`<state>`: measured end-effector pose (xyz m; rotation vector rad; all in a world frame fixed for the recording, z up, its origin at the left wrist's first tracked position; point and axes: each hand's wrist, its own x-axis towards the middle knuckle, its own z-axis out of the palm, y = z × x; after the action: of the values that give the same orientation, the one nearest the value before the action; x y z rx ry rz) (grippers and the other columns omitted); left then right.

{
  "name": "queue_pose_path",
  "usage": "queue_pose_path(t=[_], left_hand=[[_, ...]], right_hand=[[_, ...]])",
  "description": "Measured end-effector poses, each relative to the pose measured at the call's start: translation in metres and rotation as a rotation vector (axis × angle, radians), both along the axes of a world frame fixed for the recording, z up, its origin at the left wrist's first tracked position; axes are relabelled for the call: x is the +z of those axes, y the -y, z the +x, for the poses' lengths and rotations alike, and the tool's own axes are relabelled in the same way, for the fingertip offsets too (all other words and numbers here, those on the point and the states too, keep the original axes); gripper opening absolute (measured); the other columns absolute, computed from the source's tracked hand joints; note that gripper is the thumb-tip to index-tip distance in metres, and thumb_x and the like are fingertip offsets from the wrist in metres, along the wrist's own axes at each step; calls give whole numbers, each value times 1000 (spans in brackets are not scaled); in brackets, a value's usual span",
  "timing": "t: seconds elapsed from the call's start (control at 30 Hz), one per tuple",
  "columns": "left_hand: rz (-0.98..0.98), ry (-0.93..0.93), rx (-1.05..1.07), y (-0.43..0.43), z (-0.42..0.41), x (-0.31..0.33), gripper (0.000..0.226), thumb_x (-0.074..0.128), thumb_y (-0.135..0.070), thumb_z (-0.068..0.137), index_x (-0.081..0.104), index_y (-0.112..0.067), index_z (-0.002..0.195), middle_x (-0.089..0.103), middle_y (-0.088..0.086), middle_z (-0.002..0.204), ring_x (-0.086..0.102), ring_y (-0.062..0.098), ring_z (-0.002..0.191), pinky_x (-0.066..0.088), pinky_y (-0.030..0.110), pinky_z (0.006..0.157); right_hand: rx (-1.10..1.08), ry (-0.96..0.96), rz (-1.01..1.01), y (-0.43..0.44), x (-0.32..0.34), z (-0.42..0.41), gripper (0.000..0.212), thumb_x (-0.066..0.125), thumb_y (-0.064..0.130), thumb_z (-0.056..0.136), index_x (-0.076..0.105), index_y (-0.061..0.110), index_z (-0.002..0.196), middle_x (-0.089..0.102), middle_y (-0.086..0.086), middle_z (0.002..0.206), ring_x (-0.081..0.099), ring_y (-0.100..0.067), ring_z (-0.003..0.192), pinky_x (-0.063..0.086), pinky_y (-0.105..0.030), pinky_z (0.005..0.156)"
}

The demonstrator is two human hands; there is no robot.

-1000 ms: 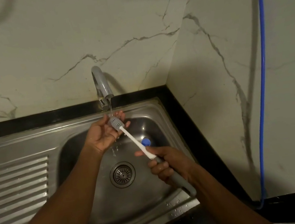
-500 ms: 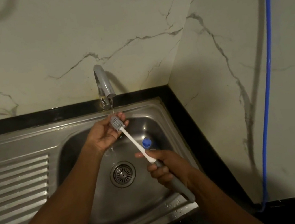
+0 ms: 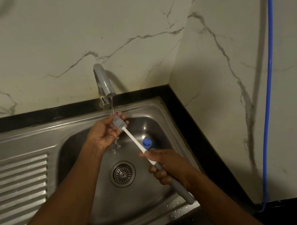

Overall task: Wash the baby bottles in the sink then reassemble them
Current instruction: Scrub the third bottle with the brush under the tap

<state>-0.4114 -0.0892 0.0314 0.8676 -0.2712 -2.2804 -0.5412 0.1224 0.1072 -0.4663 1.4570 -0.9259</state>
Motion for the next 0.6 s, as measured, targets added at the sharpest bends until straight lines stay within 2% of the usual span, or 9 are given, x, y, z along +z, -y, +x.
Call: queue_pose_path(t=[0.1,0.13,0.2,0.27,0.33,0.37,0.43,0.53,0.6], left_hand=[[-28,193,65,3,-10,-1,23,62,-3,92,63,-2,115,69,15,104,73,22,87,62,37,73],[-28,234,86,3,-13,-1,20,64,-2,91,64,-2,111,68,14,100,73,21,82,62,33,68],[-28,192,101,0,-16,-1,19,67,-6,89,64,-4,108,67,12,96,70,19,82,61,33,72],[-9,3,64,-6,-13,0,24,64,-15,91,60,-5,113,67,12,99,70,20,87,59,39,88],[-17,-110,7,-7,-7,-1,31,55,-22,97,57,-5,123,68,14,112,69,24,101,52,46,101],[-41,-110,-18,-7,-5,1,30,51,-22,99,58,-5,124,68,15,115,68,25,106,50,48,104],[-67,-60,-20,-5,-7,3,25,49,-16,99,60,-6,120,69,14,111,69,24,104,53,48,100],[-70,99,81,-6,-12,4,20,56,-9,97,62,-4,116,71,13,104,72,23,96,58,42,90],[-123,195,153,-7,-15,0,15,59,-10,96,62,-7,111,71,10,100,72,21,91,59,38,86]], right_hand=[[425,-1171,-123,-4,-23,2,18,47,29,102,57,30,117,62,1,81,51,-7,59,37,-21,53],[448,-1326,-151,-5,-28,4,25,42,29,104,53,30,126,63,0,89,54,-9,64,39,-21,56],[343,-1159,-214,-6,-26,9,22,44,28,101,60,24,116,63,-4,91,57,-9,67,41,-16,56],[177,-701,-207,-2,-18,10,17,52,25,97,65,14,100,59,-7,80,50,-9,54,38,-16,47],[29,-139,-74,1,-5,8,19,57,27,97,66,11,104,53,-5,66,41,-9,45,32,-18,39],[-8,-29,-37,2,-2,6,21,58,29,97,66,12,107,51,-2,64,39,-8,44,30,-18,38],[54,-219,-43,3,-3,3,16,57,31,98,66,17,101,54,1,64,43,-9,47,35,-22,39],[314,-1076,-110,-1,-16,10,24,41,32,103,61,22,112,64,-2,84,58,-10,66,47,-25,54],[292,-1120,-158,-6,-18,19,22,41,32,103,59,22,109,63,-3,94,60,-9,74,45,-17,61]])
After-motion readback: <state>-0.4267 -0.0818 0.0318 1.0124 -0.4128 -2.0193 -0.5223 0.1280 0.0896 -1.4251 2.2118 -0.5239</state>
